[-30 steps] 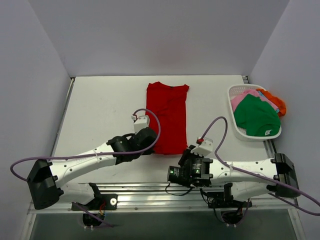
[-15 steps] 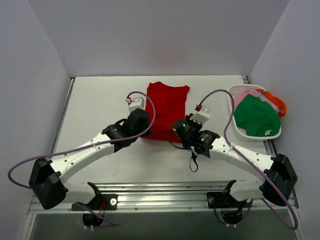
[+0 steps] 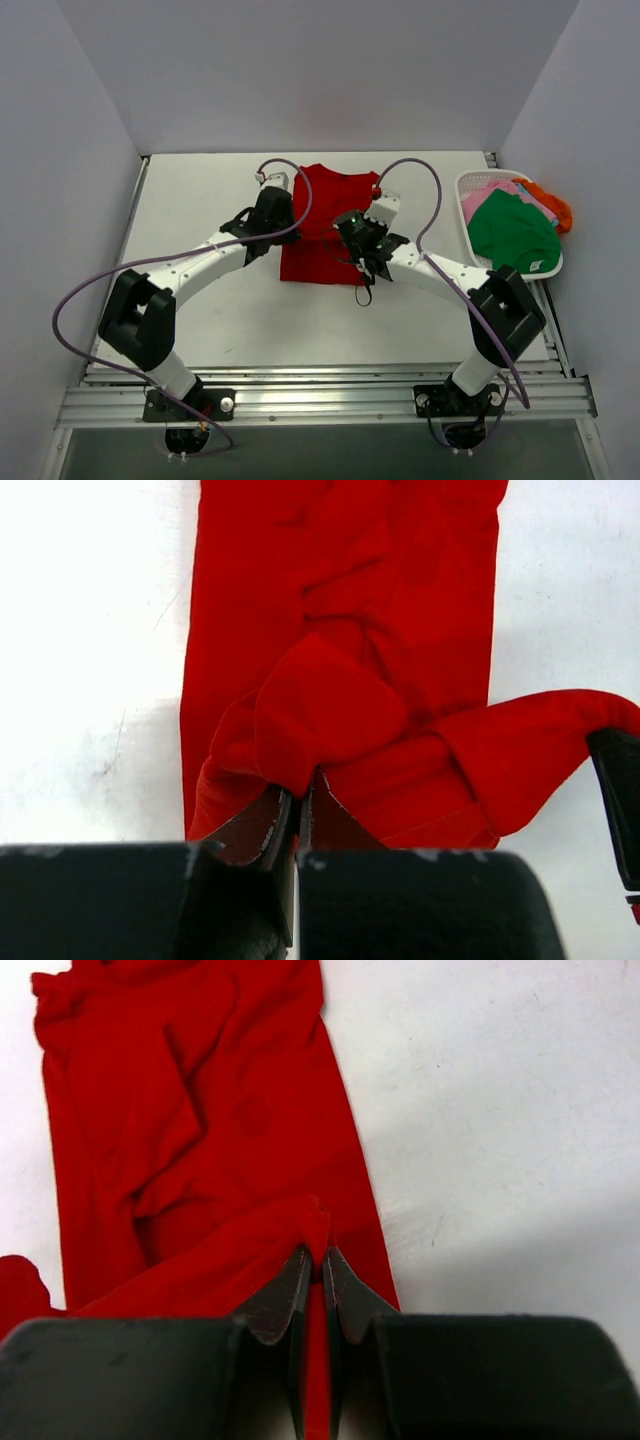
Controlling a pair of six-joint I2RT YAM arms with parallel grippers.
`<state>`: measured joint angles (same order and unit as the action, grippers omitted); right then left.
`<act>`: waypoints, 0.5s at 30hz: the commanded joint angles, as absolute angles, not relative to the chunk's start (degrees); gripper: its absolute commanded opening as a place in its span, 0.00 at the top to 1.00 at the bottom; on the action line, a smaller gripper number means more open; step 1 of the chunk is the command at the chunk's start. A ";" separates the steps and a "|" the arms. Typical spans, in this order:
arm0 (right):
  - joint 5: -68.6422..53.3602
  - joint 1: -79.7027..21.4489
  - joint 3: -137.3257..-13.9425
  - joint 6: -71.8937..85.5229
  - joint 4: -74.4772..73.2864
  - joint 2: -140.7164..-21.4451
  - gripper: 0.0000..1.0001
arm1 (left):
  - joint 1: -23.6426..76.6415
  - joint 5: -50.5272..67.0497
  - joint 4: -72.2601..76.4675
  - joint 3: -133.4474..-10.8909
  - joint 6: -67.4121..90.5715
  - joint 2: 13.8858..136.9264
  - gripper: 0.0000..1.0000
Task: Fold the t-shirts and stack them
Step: Fold the tshirt
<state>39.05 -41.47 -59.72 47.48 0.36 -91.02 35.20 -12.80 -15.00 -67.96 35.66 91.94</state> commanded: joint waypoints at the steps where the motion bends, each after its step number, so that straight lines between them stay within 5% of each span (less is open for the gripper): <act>1: 42.72 -38.68 -63.54 46.05 -2.28 -95.87 1.00 | 32.26 -9.24 -9.16 -71.98 30.85 94.91 0.98; 15: 44.30 -33.84 -70.40 47.90 -5.45 -105.64 1.00 | 26.55 6.06 -1.32 -81.91 26.37 112.32 0.98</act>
